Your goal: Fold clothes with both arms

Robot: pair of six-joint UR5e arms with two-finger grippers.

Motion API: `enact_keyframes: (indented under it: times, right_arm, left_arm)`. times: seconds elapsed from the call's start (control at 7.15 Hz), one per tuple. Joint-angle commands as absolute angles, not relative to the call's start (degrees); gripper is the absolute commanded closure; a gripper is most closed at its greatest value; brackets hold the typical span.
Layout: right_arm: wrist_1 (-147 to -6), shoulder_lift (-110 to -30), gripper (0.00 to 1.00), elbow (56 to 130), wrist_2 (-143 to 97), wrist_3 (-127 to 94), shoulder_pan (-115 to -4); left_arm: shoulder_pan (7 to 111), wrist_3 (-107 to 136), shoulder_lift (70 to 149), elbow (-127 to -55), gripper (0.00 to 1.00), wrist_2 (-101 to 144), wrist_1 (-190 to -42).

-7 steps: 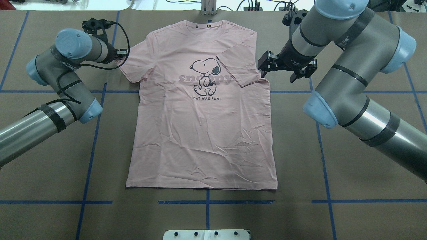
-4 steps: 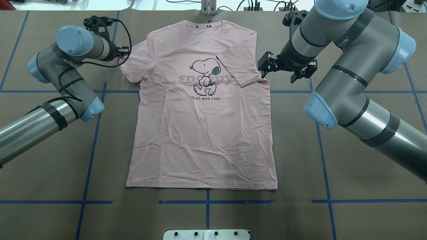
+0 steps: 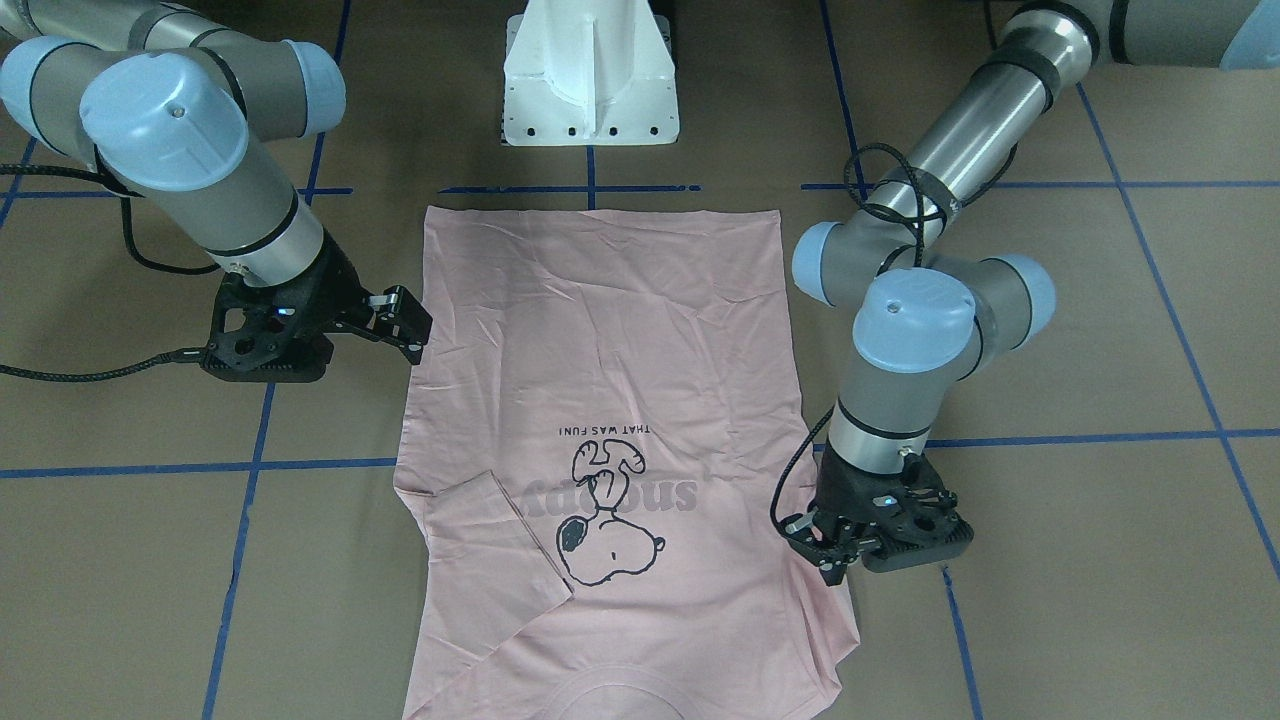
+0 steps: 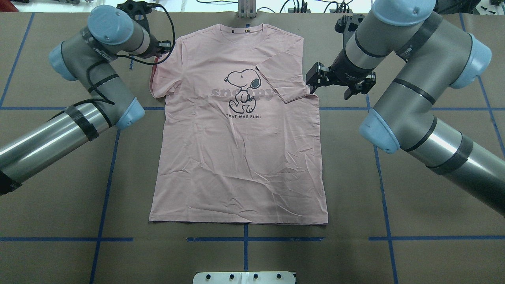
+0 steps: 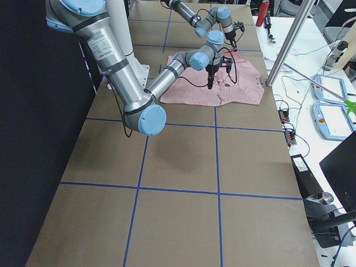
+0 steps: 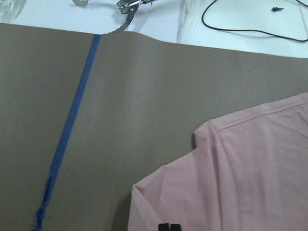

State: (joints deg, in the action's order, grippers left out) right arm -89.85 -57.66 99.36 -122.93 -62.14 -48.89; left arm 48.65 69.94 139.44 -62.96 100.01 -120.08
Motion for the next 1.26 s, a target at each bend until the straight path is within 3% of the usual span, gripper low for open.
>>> enact_keyframes:
  times: [0.0,0.42,0.56,0.7,0.84,1.12]
  right_arm:
    - [-89.5,-58.4,0.0,99.3,-123.0,-62.1,-48.9]
    - [-89.2,-58.9,0.0,99.1,-122.9,-62.1,-48.8]
    - [-89.2,-58.9,0.0,99.0,-122.8,-62.1,-48.7]
    - [-89.2,-58.9,0.0,99.1,-122.9,-62.1,-48.7]
    - [-89.2,-59.2,0.0,99.4,-122.8,-62.1,-48.7]
    - [-89.1,-61.7,0.0,102.2,-122.4,-64.1,-47.0]
  left_arm:
    - [44.6,78.3,148.4,-54.6,1.0,99.7,-119.8]
    - [42.8,79.1,149.1,-52.7,1.0,98.2,-121.8]
    - [42.5,78.8,148.8,-52.8,0.83,98.2,-123.6]
    - [41.9,78.1,148.4,-53.5,0.01,98.2,-124.0]
    - [41.7,77.9,147.8,-55.7,0.0,98.3,-123.8]
    - [41.7,77.9,138.8,-69.7,0.0,100.6,-121.8]
